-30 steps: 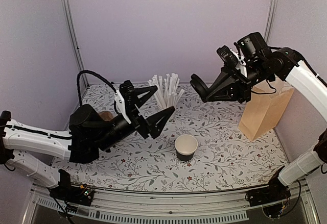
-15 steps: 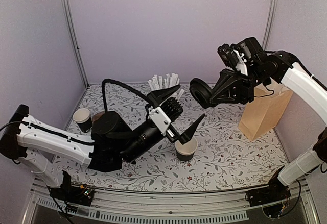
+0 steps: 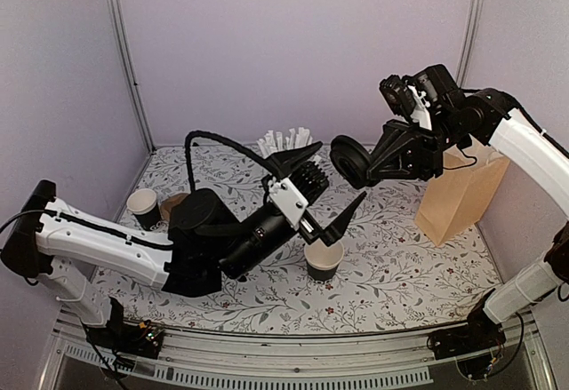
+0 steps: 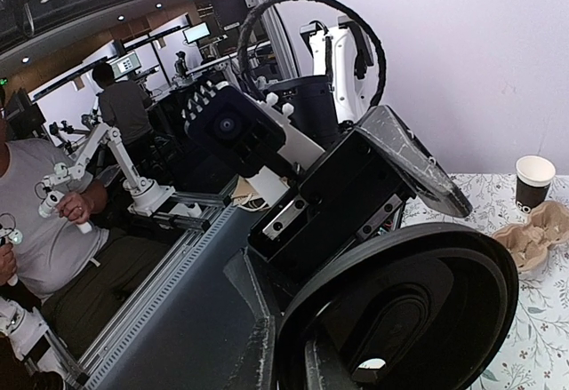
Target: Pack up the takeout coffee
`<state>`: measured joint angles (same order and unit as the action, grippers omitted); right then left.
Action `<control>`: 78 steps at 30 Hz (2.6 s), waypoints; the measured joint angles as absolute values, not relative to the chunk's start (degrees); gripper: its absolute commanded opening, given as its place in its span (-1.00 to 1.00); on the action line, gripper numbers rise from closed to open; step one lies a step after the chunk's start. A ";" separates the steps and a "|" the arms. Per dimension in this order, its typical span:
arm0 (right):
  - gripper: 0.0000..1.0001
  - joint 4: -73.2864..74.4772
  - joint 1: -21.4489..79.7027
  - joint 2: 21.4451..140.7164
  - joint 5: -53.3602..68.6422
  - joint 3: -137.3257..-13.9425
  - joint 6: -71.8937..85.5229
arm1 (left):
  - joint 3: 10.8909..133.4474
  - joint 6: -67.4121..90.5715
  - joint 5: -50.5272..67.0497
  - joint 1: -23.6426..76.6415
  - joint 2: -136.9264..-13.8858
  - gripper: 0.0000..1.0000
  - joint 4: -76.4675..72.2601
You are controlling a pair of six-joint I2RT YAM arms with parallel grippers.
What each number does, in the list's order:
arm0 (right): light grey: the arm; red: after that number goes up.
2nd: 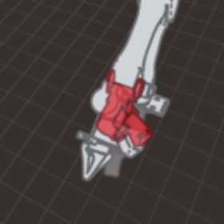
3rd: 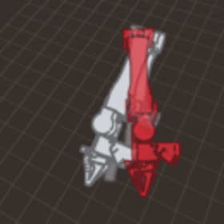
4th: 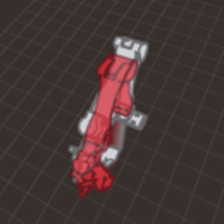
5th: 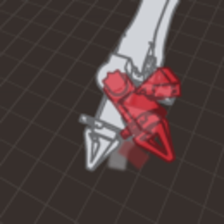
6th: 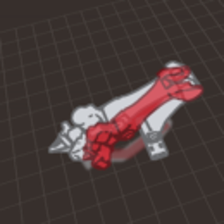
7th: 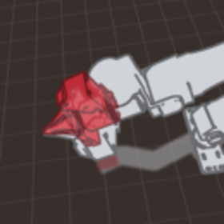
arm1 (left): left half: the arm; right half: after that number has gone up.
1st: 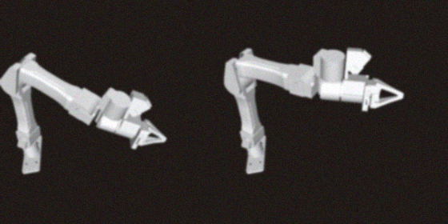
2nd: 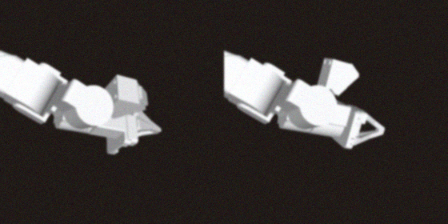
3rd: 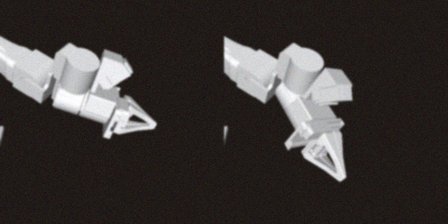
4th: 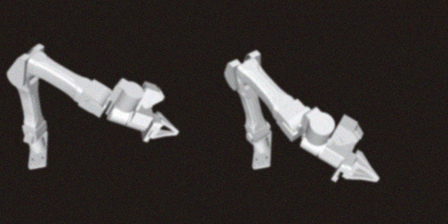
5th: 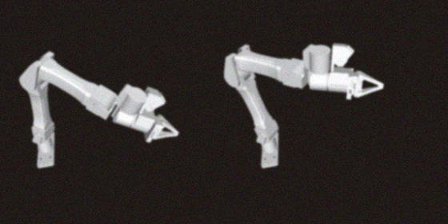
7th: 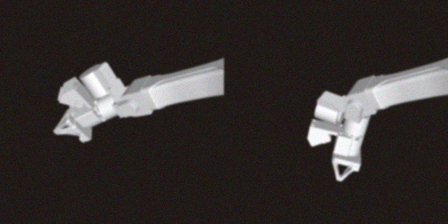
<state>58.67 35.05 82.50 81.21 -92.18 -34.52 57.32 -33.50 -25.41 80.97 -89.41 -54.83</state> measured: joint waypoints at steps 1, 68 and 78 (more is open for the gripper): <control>-0.81 58.67 35.05 82.50 81.32 -92.18 -34.50 | 57.32 -33.10 -25.04 80.82 -89.43 0.92 -54.81; 0.29 37.41 31.03 75.75 36.03 -54.50 -50.94 | 54.15 4.23 -16.19 67.99 -67.37 0.46 -2.68; 0.38 29.23 35.66 91.07 29.10 -54.43 -55.07 | 54.15 10.87 -15.90 67.59 -61.43 0.46 6.94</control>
